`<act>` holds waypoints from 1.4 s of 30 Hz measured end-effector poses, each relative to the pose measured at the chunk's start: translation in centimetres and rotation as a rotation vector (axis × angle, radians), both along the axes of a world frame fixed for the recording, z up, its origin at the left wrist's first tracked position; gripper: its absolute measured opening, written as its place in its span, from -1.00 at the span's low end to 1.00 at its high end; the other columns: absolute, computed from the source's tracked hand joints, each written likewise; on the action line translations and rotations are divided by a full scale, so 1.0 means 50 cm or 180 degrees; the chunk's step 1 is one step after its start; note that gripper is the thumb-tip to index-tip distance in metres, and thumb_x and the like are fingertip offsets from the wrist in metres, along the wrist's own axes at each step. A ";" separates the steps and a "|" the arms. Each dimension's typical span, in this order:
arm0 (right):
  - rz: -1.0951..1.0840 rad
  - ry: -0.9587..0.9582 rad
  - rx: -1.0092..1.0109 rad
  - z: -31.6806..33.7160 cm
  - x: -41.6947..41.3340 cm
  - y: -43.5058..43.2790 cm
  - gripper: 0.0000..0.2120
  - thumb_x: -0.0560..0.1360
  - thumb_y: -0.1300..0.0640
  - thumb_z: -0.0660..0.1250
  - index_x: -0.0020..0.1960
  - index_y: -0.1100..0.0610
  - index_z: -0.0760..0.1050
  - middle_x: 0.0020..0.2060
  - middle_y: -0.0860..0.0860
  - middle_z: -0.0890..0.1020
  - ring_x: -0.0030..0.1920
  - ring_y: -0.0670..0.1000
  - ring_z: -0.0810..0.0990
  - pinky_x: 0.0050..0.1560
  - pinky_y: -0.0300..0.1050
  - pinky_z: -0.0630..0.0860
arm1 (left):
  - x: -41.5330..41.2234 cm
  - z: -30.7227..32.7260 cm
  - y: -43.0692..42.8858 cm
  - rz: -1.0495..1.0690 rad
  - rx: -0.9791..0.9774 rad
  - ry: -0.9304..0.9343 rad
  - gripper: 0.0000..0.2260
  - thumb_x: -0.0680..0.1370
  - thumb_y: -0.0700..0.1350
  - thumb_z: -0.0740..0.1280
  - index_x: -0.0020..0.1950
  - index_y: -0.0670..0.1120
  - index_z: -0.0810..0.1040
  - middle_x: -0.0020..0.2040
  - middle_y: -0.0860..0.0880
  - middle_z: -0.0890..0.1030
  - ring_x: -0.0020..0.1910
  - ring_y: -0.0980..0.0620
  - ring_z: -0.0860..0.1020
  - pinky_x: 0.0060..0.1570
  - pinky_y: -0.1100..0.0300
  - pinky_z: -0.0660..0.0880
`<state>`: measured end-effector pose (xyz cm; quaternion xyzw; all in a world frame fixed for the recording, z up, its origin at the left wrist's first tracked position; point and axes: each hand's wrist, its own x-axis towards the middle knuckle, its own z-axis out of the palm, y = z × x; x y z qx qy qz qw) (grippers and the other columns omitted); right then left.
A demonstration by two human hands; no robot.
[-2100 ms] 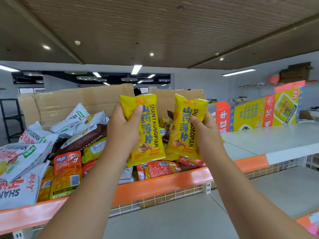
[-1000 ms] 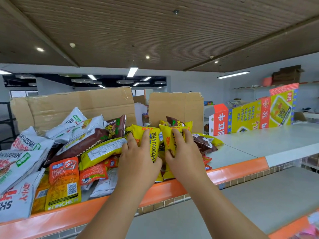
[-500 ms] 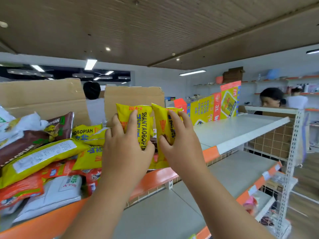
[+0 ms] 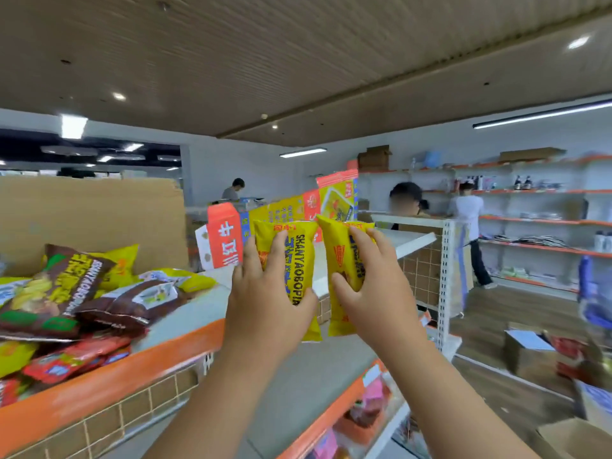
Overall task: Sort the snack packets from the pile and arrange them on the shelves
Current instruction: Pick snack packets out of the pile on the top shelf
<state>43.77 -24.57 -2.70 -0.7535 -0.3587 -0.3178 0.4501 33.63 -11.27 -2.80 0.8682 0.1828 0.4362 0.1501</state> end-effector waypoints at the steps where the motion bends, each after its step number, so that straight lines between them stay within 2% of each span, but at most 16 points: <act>1: -0.0053 0.0010 -0.0044 -0.001 0.030 -0.036 -0.33 0.47 0.04 0.39 0.53 -0.10 0.25 0.51 -0.11 0.22 0.42 -0.03 0.36 0.26 -0.01 0.48 | 0.033 -0.006 -0.027 -0.0092 -0.0034 -0.0009 -0.17 0.47 0.18 0.41 0.64 0.17 0.05 0.64 -0.08 0.05 0.53 -0.19 0.21 0.44 -0.06 0.27; 7: -0.0334 0.0105 -0.0459 -0.032 0.191 -0.224 -0.33 0.51 0.02 0.39 0.56 -0.08 0.21 0.54 -0.10 0.17 0.45 -0.06 0.28 0.32 -0.07 0.39 | 0.225 -0.062 -0.178 -0.0503 -0.0340 -0.0055 -0.17 0.49 0.19 0.42 0.64 0.17 0.04 0.66 -0.01 -0.03 0.58 -0.10 0.14 0.48 0.02 0.22; 11: -0.0388 0.0262 -0.0654 -0.078 0.280 -0.297 -0.32 0.48 0.03 0.40 0.55 -0.05 0.23 0.52 -0.09 0.20 0.45 -0.01 0.34 0.33 -0.04 0.42 | 0.320 -0.126 -0.250 -0.0753 -0.0537 0.0167 -0.15 0.47 0.17 0.42 0.65 0.17 0.03 0.65 0.02 -0.03 0.59 -0.05 0.12 0.47 0.06 0.23; 13: -0.0419 0.0347 -0.0763 -0.106 0.322 -0.314 -0.32 0.47 0.03 0.40 0.54 -0.05 0.25 0.51 -0.10 0.21 0.41 0.00 0.38 0.30 -0.04 0.45 | 0.359 -0.156 -0.265 -0.0798 -0.0592 0.0226 -0.15 0.41 0.27 0.36 0.63 0.16 0.09 0.63 0.03 0.02 0.55 -0.05 0.20 0.42 0.03 0.31; 15: -0.0398 0.0468 -0.0808 -0.138 0.362 -0.321 -0.33 0.47 0.06 0.40 0.53 -0.05 0.27 0.49 -0.13 0.24 0.39 -0.05 0.36 0.27 -0.10 0.42 | 0.397 -0.184 -0.268 -0.0725 -0.0584 0.0317 -0.14 0.34 0.36 0.22 0.61 0.16 0.13 0.62 0.05 0.05 0.50 -0.09 0.30 0.36 -0.04 0.42; 17: -0.0359 0.0577 -0.0849 -0.170 0.401 -0.318 -0.34 0.47 0.08 0.40 0.52 -0.05 0.28 0.48 -0.14 0.25 0.39 -0.08 0.32 0.27 -0.13 0.37 | 0.434 -0.216 -0.260 -0.0632 -0.0634 0.0481 -0.14 0.32 0.39 0.16 0.60 0.18 0.11 0.62 0.06 0.08 0.48 -0.11 0.33 0.33 -0.08 0.45; 20: -0.0314 0.0801 -0.0934 -0.224 0.458 -0.300 -0.34 0.48 0.08 0.40 0.53 -0.05 0.27 0.49 -0.13 0.25 0.40 -0.05 0.33 0.28 -0.09 0.39 | 0.486 -0.269 -0.233 -0.0590 -0.0719 0.0608 -0.16 0.35 0.39 0.19 0.60 0.17 0.13 0.59 0.03 0.14 0.45 -0.12 0.35 0.32 -0.08 0.46; 23: -0.0253 0.1005 -0.1019 -0.272 0.521 -0.266 -0.35 0.47 0.06 0.39 0.51 -0.07 0.28 0.45 -0.17 0.28 0.32 -0.03 0.43 0.22 0.00 0.49 | 0.544 -0.322 -0.201 -0.0562 -0.0774 0.0742 -0.19 0.40 0.25 0.33 0.61 0.15 0.13 0.57 0.04 0.16 0.43 -0.10 0.35 0.33 -0.04 0.45; 25: -0.0182 0.1070 -0.1075 -0.303 0.570 -0.233 -0.35 0.45 0.06 0.39 0.50 -0.08 0.29 0.43 -0.18 0.30 0.31 -0.03 0.44 0.22 0.01 0.49 | 0.586 -0.357 -0.174 -0.0530 -0.0847 0.0853 -0.17 0.34 0.28 0.26 0.59 0.16 0.14 0.56 0.04 0.18 0.38 -0.10 0.41 0.27 -0.06 0.49; 30: -0.0066 0.1176 -0.1431 -0.379 0.708 -0.129 -0.31 0.44 0.06 0.40 0.53 -0.06 0.27 0.48 -0.10 0.30 0.39 -0.01 0.39 0.33 -0.09 0.39 | 0.718 -0.450 -0.074 -0.0383 -0.1015 0.1039 -0.22 0.30 0.24 0.26 0.52 0.14 0.25 0.48 -0.01 0.28 0.18 -0.13 0.54 0.09 -0.02 0.56; 36: 0.0176 0.1423 -0.1919 -0.454 0.857 0.014 -0.32 0.43 0.07 0.39 0.52 -0.04 0.31 0.44 -0.09 0.34 0.33 0.00 0.47 0.20 -0.17 0.40 | 0.828 -0.529 0.049 -0.0017 -0.1208 0.1406 -0.26 0.32 0.19 0.26 0.51 0.11 0.25 0.33 0.00 0.35 0.08 -0.11 0.53 0.00 0.03 0.55; 39: 0.0450 0.1670 -0.1961 -0.496 0.905 0.081 -0.37 0.42 0.02 0.35 0.48 -0.02 0.35 0.41 -0.05 0.37 0.29 0.05 0.51 0.26 -0.08 0.46 | 0.863 -0.566 0.094 0.0206 -0.1192 0.1561 -0.25 0.39 0.16 0.33 0.55 0.11 0.17 0.39 -0.06 0.32 0.15 -0.16 0.51 0.03 0.02 0.53; 42: 0.0559 0.1662 -0.1993 -0.551 0.935 0.139 -0.40 0.42 -0.06 0.28 0.46 -0.03 0.35 0.39 -0.03 0.38 0.24 0.13 0.54 0.23 0.04 0.50 | 0.880 -0.610 0.118 0.0499 -0.1072 0.1775 -0.24 0.50 0.17 0.32 0.62 0.09 0.05 0.57 -0.14 0.11 0.43 -0.21 0.30 0.28 -0.04 0.43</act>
